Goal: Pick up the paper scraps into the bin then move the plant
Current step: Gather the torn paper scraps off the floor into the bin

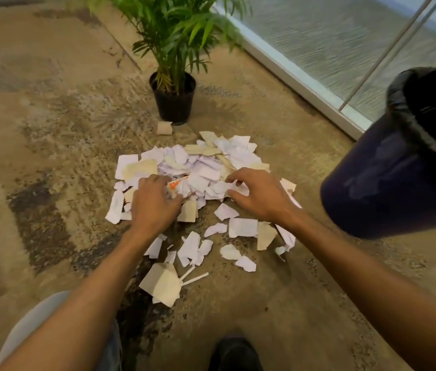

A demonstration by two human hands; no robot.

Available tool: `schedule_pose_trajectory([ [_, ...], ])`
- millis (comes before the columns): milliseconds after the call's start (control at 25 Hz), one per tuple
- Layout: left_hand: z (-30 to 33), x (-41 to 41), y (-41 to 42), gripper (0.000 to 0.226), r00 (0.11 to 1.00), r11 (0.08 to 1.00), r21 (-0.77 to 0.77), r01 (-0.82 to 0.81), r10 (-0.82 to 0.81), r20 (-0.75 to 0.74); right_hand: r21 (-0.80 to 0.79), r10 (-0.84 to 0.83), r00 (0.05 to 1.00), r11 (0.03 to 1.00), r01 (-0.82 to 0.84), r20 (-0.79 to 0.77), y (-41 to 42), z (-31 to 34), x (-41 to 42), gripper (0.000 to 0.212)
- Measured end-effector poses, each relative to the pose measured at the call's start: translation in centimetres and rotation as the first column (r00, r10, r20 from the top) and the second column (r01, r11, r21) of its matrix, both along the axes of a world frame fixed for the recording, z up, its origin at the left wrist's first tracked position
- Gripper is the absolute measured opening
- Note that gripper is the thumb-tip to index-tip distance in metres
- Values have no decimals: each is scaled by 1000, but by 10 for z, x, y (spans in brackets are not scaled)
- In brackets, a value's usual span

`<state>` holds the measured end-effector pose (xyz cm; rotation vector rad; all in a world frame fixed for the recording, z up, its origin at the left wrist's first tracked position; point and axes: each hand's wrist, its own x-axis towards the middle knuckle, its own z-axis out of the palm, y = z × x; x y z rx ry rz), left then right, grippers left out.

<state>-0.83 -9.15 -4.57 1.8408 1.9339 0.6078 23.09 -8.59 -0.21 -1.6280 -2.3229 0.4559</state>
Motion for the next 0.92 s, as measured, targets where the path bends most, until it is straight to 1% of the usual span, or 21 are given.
schedule_pose_trajectory([
  [120,-9,2,3,58,992,996,23,85,-82,-97,-7,66,996,998,-66,67,8,-16,-15,28],
  [240,-18,0,8,62,978,990,38,136,-128,-164,41,81,990,995,-86,114,21,-28,-30,32],
  [320,-22,-1,10,62,976,990,2,139,-137,-171,78,85,979,992,-100,184,29,-35,-40,45],
  [400,-25,-1,11,61,972,990,-19,142,-143,-186,76,110,943,987,-141,315,38,-40,-50,65],
  [440,-26,0,11,58,969,989,-14,145,-145,-201,72,124,912,984,-164,390,43,-43,-53,72],
  [480,-26,2,12,54,963,989,-9,147,-146,-227,74,134,884,980,-186,449,48,-45,-56,73],
  [560,-22,4,13,48,951,990,-25,138,-139,-277,91,142,864,973,-211,484,52,-49,-61,61],
  [640,-15,3,16,42,959,994,-55,95,-106,-261,147,148,885,961,-234,441,50,-50,-63,41],
  [720,-7,-3,20,41,972,995,-95,39,-60,-227,203,148,930,953,-225,336,43,-48,-62,26],
  [760,-4,-8,21,44,976,993,-117,17,-41,-212,228,125,961,956,-183,247,38,-45,-59,21],
  [840,1,-18,24,49,987,988,-152,-26,1,-161,242,4,1000,970,-2,-10,29,-38,-50,19],
  [880,3,-23,25,49,993,985,-162,-52,34,-113,194,-82,983,974,114,-166,26,-33,-44,19],
  [920,6,-26,26,47,996,982,-169,-83,76,-49,104,-166,934,972,209,-317,24,-26,-38,18],
])
